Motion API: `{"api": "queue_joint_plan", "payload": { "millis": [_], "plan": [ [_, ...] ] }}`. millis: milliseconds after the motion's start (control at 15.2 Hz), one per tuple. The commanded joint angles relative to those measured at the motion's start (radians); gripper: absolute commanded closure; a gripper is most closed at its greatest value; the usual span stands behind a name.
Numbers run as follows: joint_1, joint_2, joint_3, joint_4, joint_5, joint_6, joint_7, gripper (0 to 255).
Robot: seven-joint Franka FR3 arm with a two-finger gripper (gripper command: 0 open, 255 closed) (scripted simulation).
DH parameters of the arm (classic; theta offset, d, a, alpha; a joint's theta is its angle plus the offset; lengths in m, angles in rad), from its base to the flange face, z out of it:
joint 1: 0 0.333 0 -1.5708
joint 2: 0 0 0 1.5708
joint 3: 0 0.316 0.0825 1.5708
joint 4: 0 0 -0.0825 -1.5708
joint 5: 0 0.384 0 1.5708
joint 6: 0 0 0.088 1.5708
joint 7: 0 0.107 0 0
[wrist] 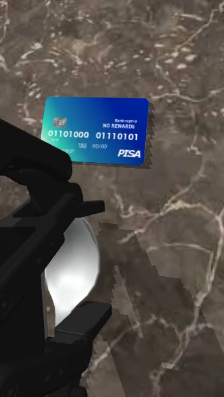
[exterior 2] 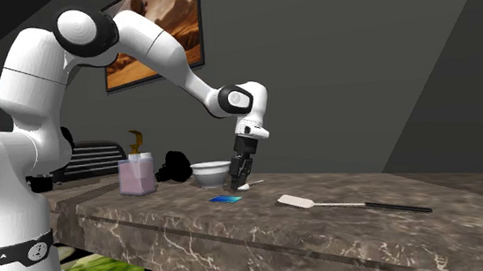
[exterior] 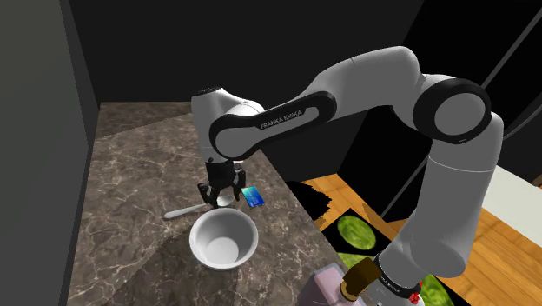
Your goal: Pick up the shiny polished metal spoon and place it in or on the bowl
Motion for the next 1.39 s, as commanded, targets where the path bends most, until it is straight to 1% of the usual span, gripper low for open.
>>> {"api": "queue_joint_plan", "payload": {
  "millis": [0,528,1320],
  "plan": [
    [0.0,0.0,0.0,0.0,0.0,0.0,0.0,255],
    [0.0,0.0,0.0,0.0,0.0,0.0,0.0,255],
    [-0.009,-0.068,0.012,0.078,0.032,-0.14,-0.015,255]
  ]
}}
